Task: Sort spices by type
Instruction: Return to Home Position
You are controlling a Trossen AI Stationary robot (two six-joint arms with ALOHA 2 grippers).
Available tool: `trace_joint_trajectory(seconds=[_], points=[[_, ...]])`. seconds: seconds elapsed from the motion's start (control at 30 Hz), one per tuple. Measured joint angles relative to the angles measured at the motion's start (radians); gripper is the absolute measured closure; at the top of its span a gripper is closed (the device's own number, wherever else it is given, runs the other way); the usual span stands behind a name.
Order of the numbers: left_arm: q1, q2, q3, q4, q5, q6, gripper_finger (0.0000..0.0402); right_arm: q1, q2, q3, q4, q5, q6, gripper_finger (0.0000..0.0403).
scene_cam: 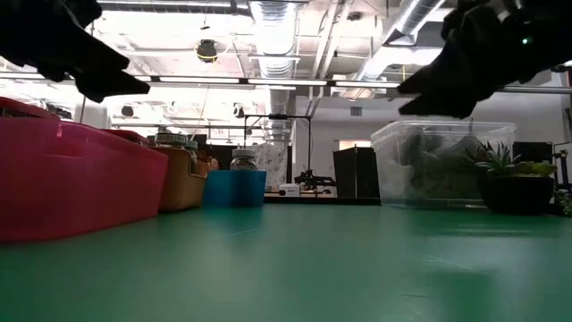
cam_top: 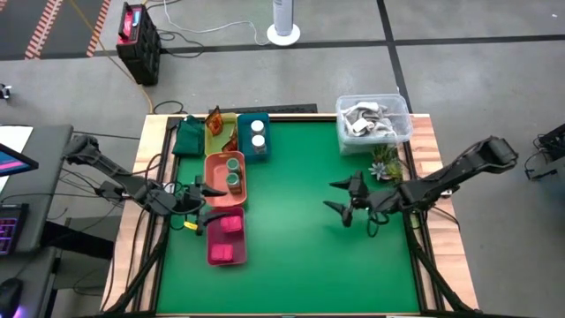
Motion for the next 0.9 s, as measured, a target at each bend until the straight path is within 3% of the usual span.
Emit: trace_joint_trajectory(seconds=[0.37, 0.6, 0.9], points=[[0.0, -0.181, 0.0, -0.142, 0.059, -0.001, 0.0107, -0.046, -0.388, -0.039, -0.12, -0.028, -0.166, 0.0058], [0.0, -0.251, 0.0, -0.272, 0.108, -0.031, 0.0107, -0.052, -0.579, -0.039, -0.297, -0.036, -0.139, 0.0058], [-0.001, -0.265, -0.062, -0.211, 0.272, 0.002, 0.0107, -0.052, -0.731, -0.039, -0.516, -0.023, -0.065, 0.0058]])
